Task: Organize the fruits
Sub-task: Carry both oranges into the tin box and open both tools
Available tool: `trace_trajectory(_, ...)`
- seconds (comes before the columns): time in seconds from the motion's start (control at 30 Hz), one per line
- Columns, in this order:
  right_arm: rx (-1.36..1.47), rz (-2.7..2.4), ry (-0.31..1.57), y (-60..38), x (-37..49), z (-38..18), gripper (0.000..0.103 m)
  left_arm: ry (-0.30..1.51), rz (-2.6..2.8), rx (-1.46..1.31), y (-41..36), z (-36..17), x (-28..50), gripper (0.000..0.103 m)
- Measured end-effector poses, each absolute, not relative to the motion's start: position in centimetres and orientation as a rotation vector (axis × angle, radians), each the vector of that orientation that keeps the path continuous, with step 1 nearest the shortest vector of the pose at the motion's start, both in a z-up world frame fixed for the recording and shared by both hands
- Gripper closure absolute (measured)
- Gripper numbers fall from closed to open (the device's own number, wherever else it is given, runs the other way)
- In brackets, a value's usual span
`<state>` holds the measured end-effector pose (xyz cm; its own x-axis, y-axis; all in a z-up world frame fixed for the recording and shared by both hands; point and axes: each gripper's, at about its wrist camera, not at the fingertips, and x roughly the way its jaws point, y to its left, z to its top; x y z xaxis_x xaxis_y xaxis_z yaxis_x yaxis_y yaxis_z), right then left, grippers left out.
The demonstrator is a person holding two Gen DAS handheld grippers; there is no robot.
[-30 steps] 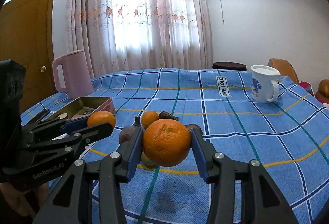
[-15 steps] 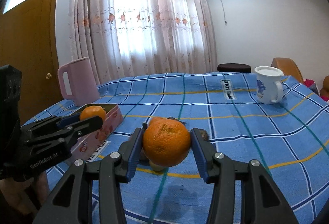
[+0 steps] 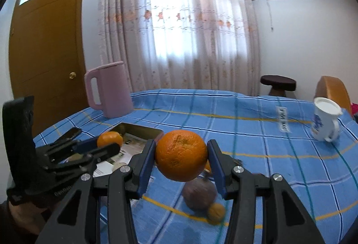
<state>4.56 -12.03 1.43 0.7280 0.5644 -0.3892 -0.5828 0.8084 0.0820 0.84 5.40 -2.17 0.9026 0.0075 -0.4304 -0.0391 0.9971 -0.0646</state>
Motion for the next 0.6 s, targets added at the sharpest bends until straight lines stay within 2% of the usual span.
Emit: trace_trajectory(0.6, -0.111, 0.788, 0.536, -1.6, 7.8, 0.3, 0.054, 0.516, 0.141, -0.139, 12.4, -3.8, 1.0, 0.068)
